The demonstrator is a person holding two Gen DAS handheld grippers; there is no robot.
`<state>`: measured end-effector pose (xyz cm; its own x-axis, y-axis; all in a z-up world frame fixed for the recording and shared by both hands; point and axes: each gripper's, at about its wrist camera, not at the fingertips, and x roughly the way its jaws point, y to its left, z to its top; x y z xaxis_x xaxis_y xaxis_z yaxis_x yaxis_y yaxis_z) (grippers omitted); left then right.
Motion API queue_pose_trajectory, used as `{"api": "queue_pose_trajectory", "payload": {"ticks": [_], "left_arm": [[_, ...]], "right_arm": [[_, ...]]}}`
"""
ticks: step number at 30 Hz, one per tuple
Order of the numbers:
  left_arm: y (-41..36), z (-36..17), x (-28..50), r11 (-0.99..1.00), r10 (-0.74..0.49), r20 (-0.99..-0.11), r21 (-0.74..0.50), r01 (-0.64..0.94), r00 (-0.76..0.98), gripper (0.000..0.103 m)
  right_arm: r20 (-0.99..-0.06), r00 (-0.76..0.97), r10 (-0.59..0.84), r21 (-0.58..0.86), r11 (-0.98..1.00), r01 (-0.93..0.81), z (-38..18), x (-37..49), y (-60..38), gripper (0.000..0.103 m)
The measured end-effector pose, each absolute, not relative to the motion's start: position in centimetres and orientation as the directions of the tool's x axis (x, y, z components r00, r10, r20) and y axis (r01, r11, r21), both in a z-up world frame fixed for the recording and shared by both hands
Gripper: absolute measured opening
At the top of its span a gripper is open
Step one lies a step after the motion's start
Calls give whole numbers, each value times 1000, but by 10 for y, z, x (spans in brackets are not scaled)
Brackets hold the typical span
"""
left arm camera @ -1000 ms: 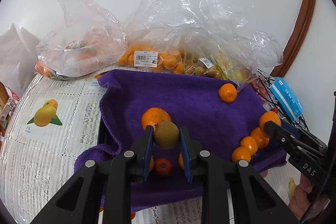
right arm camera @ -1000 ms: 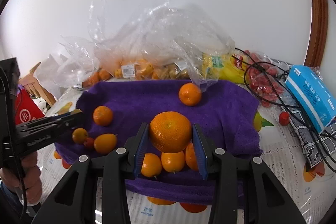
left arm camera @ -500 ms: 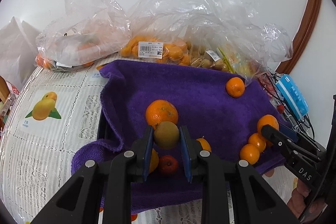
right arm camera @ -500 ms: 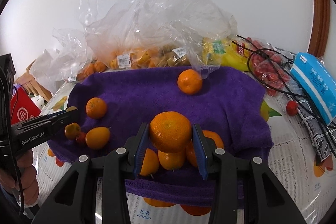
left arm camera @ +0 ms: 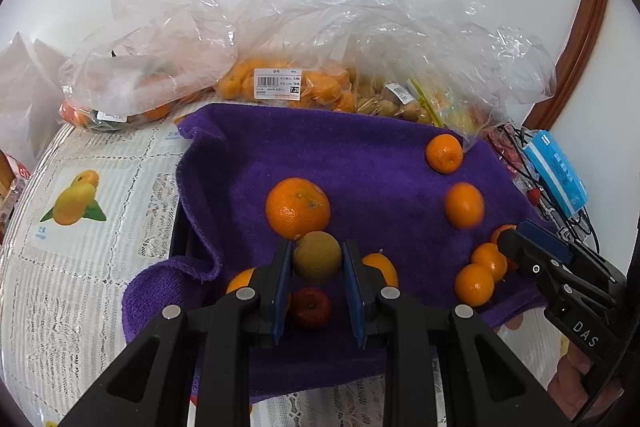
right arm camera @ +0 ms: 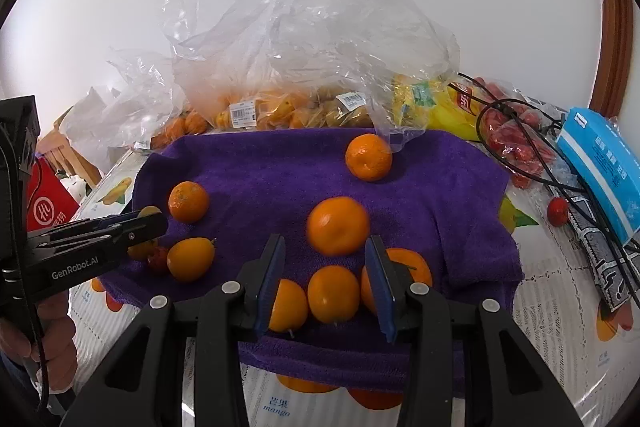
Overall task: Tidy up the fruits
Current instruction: 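Open the right tool to release its orange while the left tool releases the yellow fruit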
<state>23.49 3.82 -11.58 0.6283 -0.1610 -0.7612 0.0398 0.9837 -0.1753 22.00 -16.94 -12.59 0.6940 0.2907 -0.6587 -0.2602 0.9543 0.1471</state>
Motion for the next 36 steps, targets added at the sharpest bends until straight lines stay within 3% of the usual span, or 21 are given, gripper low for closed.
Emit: {"api": "queue_pose_trajectory", "payload": {"ticks": [9, 14, 17, 36], "left_arm": [[36, -116, 234, 985, -155, -758, -168, 40, 633, 25], [36, -114, 233, 985, -157, -756, -168, 44, 635, 36], [35, -109, 230, 986, -149, -748, -158, 44, 647, 49], [24, -85, 205, 990, -135, -734, -130, 57, 666, 55]], "right_arm": [[-646, 707, 286, 135, 955, -263, -121, 215, -169, 42], [-645, 709, 286, 139, 956, -260, -119, 214, -170, 42], [-642, 711, 287, 139, 955, -261, -118, 213, -169, 42], [-624, 750, 217, 106, 975, -194, -76, 169, -182, 42]]}}
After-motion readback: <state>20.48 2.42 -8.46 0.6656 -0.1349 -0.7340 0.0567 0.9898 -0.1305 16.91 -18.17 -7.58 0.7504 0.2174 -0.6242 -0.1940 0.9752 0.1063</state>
